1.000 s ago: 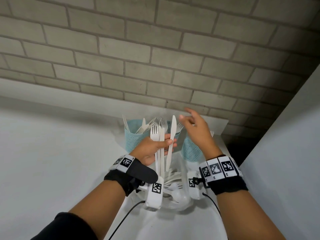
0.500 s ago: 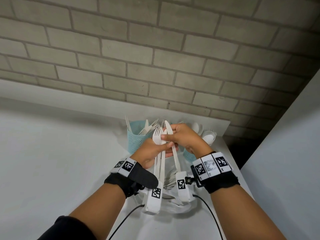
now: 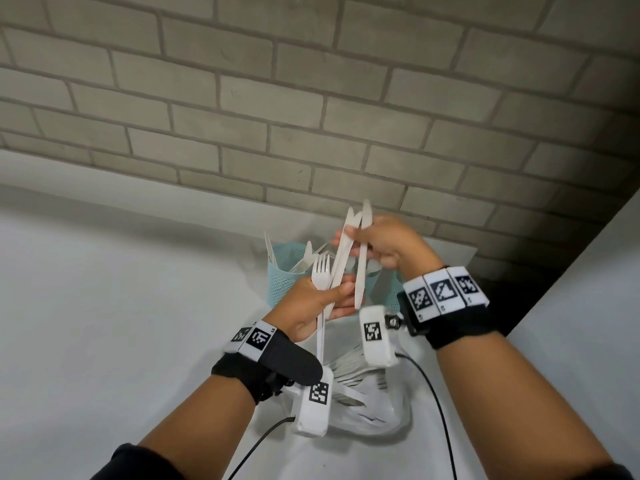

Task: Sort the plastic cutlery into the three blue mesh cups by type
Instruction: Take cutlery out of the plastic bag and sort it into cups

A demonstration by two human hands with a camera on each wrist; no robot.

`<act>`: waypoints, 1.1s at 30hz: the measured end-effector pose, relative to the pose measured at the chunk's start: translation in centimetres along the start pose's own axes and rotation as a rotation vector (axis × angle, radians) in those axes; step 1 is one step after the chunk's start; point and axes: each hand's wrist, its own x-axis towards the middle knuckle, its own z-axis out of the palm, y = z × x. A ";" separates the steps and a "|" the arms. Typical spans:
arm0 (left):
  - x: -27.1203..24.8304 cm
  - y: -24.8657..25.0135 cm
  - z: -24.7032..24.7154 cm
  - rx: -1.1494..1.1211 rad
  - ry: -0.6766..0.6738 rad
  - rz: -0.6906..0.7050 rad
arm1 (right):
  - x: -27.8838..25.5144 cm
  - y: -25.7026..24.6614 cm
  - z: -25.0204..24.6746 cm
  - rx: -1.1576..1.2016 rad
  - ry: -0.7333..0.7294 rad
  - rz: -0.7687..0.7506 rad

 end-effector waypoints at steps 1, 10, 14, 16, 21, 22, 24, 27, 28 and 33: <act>-0.1 0.1 -0.2 -0.007 0.014 0.000 | 0.4 -1.2 -0.1 0.027 0.040 -0.052; -0.6 -0.1 -2.4 0.003 0.156 0.079 | 4.5 -3.6 3.3 0.238 0.175 -0.631; -0.8 -0.3 -2.8 0.061 0.271 0.112 | 6.5 0.4 5.4 0.066 0.069 -0.597; -0.9 -0.4 -3.1 0.081 0.299 0.119 | 7.2 1.7 5.8 -0.041 0.031 -0.556; -1.0 -0.4 -3.7 0.101 0.299 0.120 | 8.2 3.5 5.9 -0.216 -0.036 -0.338; -1.0 -0.3 -3.7 0.111 0.291 0.113 | 8.2 3.6 5.8 -0.272 -0.038 -0.309; -0.9 -0.2 -3.5 0.111 0.256 0.090 | 8.1 3.5 5.6 -0.329 -0.035 -0.295; -0.9 0.2 -3.1 0.092 0.179 0.050 | 7.0 2.4 5.0 -0.376 0.009 -0.454; -0.8 0.3 -2.9 0.097 0.165 0.040 | 6.4 1.8 4.7 -0.420 0.010 -0.517; -0.1 1.5 -0.6 0.155 0.098 0.041 | 1.2 -1.6 2.3 -0.973 -0.296 -0.376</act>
